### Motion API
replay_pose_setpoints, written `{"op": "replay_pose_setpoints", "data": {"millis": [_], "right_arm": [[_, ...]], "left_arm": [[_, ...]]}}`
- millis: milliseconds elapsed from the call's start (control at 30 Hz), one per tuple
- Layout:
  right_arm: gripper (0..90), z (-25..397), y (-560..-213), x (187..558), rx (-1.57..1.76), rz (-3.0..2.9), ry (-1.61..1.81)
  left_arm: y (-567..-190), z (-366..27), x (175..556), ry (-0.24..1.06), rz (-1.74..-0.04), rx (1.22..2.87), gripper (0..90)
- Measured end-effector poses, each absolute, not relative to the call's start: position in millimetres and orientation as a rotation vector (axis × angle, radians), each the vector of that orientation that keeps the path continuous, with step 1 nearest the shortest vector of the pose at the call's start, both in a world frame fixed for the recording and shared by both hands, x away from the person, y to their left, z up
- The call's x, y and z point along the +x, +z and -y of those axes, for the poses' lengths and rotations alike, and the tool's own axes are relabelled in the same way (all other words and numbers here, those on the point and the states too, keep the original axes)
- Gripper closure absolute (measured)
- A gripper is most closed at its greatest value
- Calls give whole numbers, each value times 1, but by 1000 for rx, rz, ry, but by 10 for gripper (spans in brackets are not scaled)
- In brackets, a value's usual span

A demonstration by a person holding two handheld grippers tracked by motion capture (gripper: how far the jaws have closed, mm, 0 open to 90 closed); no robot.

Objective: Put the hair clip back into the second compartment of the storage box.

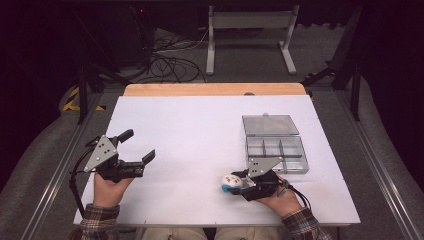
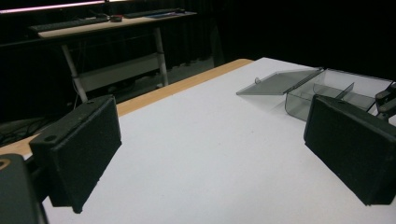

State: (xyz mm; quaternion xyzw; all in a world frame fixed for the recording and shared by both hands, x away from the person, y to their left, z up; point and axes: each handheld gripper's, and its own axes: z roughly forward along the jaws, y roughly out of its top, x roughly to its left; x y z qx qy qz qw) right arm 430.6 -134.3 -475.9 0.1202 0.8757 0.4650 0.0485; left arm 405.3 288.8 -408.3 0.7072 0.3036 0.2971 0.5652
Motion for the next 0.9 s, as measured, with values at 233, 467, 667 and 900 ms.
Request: {"op": "replay_pose_setpoints", "data": {"millis": [233,467,667,900], "right_arm": [[475,137,-474,432,376,-2650,1436],[479,140,-471,432,394,-2600,1445],[484,145,-468,433,420,-2547,1456],[488,149,-465,434,449,-2507,1452]], "left_arm": [[-408,-289,405,695,-711,1663,45],[-408,-289,405,697,-710,1663,45],[-408,-289,405,695,-712,1659,45],[-407,-291,405,692,-705,1658,45]]}}
